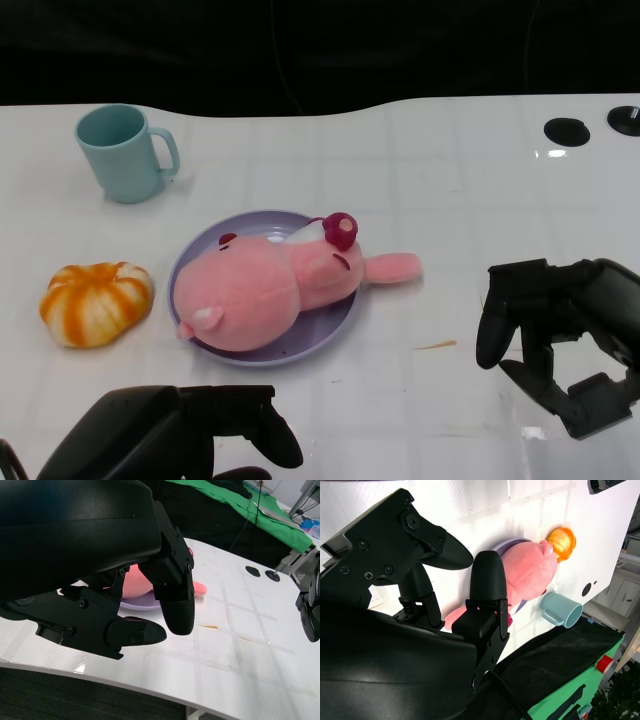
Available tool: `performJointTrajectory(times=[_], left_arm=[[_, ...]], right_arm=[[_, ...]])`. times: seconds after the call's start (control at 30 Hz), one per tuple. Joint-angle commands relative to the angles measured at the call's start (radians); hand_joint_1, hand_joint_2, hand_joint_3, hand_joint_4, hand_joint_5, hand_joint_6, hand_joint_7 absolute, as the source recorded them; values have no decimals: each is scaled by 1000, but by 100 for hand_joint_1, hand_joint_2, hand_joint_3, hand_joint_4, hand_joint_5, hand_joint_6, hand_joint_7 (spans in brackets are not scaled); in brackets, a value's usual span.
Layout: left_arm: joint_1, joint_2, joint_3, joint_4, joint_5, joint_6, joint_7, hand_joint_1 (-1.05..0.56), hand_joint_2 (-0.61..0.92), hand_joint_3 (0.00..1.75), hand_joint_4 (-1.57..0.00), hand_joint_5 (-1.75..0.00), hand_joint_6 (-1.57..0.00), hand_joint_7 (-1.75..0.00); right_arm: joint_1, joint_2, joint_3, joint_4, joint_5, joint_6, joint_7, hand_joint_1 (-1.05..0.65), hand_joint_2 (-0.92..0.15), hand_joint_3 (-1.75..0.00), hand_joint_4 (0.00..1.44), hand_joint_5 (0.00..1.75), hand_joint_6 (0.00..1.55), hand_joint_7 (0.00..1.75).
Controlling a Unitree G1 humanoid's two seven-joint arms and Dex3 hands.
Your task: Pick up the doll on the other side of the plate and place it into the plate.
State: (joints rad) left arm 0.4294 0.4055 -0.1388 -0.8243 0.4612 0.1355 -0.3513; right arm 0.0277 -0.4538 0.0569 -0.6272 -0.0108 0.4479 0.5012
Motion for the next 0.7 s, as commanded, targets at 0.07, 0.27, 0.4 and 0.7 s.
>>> performJointTrajectory(times=[0.07,0.27,0.4,0.7], left_arm=[[8,4,-8,-4,12,-40,6,-20,91,37,-60,-169,-71,-91],[13,-4,-5,9,23,-61,31,-21,92,35,-60,-169,-72,-90],[17,-10,-4,14,27,-71,40,-21,92,34,-59,-166,-72,-89],[14,-23,-3,25,27,-77,44,-21,92,37,-60,-167,-73,-89]], right_arm=[[9,-35,12,14,-11,-31,12,-1,-41,-121,79,175,68,149],[14,-46,31,24,-24,-62,8,1,-41,-119,79,172,69,145],[14,-45,37,29,-32,-74,9,0,-41,-118,79,172,70,145],[11,-39,45,49,-36,-104,16,-1,-41,-118,77,170,69,143]])
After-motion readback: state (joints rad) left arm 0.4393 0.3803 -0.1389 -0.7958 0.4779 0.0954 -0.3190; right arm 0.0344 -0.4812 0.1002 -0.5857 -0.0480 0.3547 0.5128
